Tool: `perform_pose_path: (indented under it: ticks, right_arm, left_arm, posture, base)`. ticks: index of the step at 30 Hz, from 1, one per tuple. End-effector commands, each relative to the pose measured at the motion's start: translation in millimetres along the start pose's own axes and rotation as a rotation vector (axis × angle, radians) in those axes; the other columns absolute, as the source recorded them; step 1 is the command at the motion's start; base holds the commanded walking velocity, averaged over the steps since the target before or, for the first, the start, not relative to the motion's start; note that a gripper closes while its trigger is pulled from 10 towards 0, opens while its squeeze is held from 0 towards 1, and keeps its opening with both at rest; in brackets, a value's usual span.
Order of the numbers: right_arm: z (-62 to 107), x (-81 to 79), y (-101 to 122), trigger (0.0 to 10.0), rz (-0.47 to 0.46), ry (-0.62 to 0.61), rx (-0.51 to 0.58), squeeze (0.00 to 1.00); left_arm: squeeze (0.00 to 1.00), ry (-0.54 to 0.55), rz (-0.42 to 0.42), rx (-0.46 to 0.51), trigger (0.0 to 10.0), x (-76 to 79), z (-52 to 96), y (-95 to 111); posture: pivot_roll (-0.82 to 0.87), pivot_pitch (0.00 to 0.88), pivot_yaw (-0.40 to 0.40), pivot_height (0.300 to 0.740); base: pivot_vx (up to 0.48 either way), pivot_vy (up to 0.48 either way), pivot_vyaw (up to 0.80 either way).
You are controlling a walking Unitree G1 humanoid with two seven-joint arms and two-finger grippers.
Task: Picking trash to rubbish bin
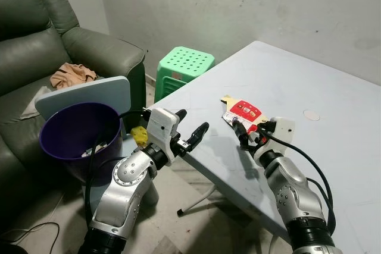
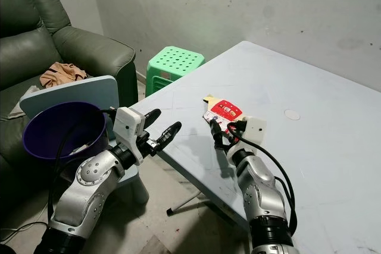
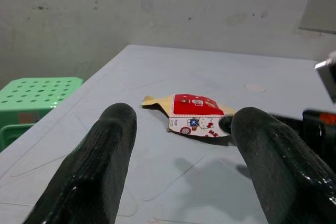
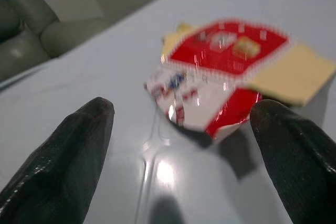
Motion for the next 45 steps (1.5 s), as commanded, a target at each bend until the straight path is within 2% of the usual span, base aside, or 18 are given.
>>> perform_pose_path:
  ticks: [1, 6, 8, 9, 12, 17, 26, 33, 41, 42, 43, 44, 45]
  right_arm:
    - [0.5, 5.1, -5, 10.0, -0.03, -0.025, -0.02, 0.0]
    - [-2.5, 0.5, -12, 10.0, -0.072, -0.02, -0.042, 0.0]
    - [-5.0, -3.3, -14, 10.0, -0.129, -0.009, -0.051, 0.0]
    - [-5.0, -3.3, -14, 10.0, -0.129, -0.009, -0.051, 0.0]
    - [-11.0, -8.8, -15, 10.0, -0.227, 0.006, -0.053, 0.0]
    - [-16.9, -12.7, -13, 10.0, -0.281, 0.014, -0.043, 0.0]
    - [-28.2, -20.4, -9, 10.0, -0.303, 0.02, -0.042, 0.0]
    - [-39.1, -36.4, 2, 10.0, -0.309, 0.062, -0.004, 0.0]
    - [-43.8, -32.6, 6, 9.9, -0.304, 0.007, 0.013, 0.0]
    - [-44.4, -29.1, 6, 6.5, -0.297, -0.025, 0.017, 0.0]
    - [-44.6, -27.7, 7, 2.7, -0.296, -0.039, 0.018, 0.0]
    - [-44.7, -26.9, 7, 2.7, -0.297, -0.046, 0.019, 0.0]
    - [-44.6, -26.4, 7, 0.0, -0.299, -0.052, 0.021, 0.0]
  left_arm:
    - [0.0, 0.003, -0.008, 0.008, 10.0, -0.7, -0.4, 5]
    - [0.0, 0.013, -0.011, 0.011, 10.0, -3.3, 0.3, 6]
    - [0.0, 0.016, -0.011, 0.013, 10.0, -4.0, 0.4, 6]
    - [0.0, 0.016, -0.011, 0.013, 10.0, -4.0, 0.4, 6]
    - [0.0, 0.017, -0.013, 0.013, 10.0, -4.2, 0.3, 7]
    - [0.0, 0.018, -0.014, 0.016, 10.0, -4.5, 0.0, 7]
    - [0.0, 0.02, -0.021, 0.018, 10.0, -5.4, 0.0, 8]
    - [0.0, 0.022, -0.021, 0.022, 10.0, -4.8, -0.6, 9]
    - [0.0, 0.026, -0.022, 0.021, 10.0, -4.0, 0.6, 8]
    - [0.0, 0.028, -0.023, 0.021, 10.0, -4.3, 0.7, 8]
    - [0.0, 0.029, -0.023, 0.021, 10.0, -4.4, 0.8, 8]
    - [0.0, 0.03, -0.022, 0.021, 10.0, -4.3, 0.8, 8]
    - [0.0, 0.03, -0.023, 0.021, 10.0, -4.2, 0.9, 8]
  posture:
    - [0.01, 0.0, -0.065, 0.74]
    - [0.01, 0.0, -0.066, 0.74]
    - [0.01, 0.0, -0.065, 0.74]
    - [0.01, 0.0, -0.065, 0.74]
    - [0.02, 0.0, -0.063, 0.74]
    - [0.02, 0.0, -0.062, 0.74]
    - [0.02, 0.0, -0.06, 0.74]
    - [0.02, 0.0, -0.062, 0.74]
    - [0.03, 0.0, -0.068, 0.74]
    - [0.03, 0.0, -0.068, 0.74]
    - [0.03, 0.0, -0.068, 0.74]
    - [0.03, 0.0, -0.068, 0.74]
    - [0.03, 0.0, -0.069, 0.74]
  base:
    - [0.0, 0.0, 0.0]
    - [0.0, 0.0, 0.0]
    - [0.0, 0.0, 0.0]
    - [0.0, 0.0, 0.0]
    - [0.0, 0.0, 0.0]
    - [0.0, 0.0, 0.0]
    - [0.0, 0.0, 0.0]
    - [0.0, 0.0, 0.0]
    - [0.0, 0.0, 0.0]
    - [0.0, 0.0, 0.0]
    - [0.0, 0.0, 0.0]
    - [0.0, 0.0, 0.0]
    - [0.0, 0.0, 0.0]
Point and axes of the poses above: a point about 5 cm out from each wrist's last joint towards the gripper, its own z axis pointing back from the gripper into the wrist, its own y axis along the axis of the wrist's last joint, x = y × z, the point moved 5 cm from there along -z, pointing out of the wrist towards the gripper, and after that the axes turned 4 degrees about z, right-handed, at the moved point
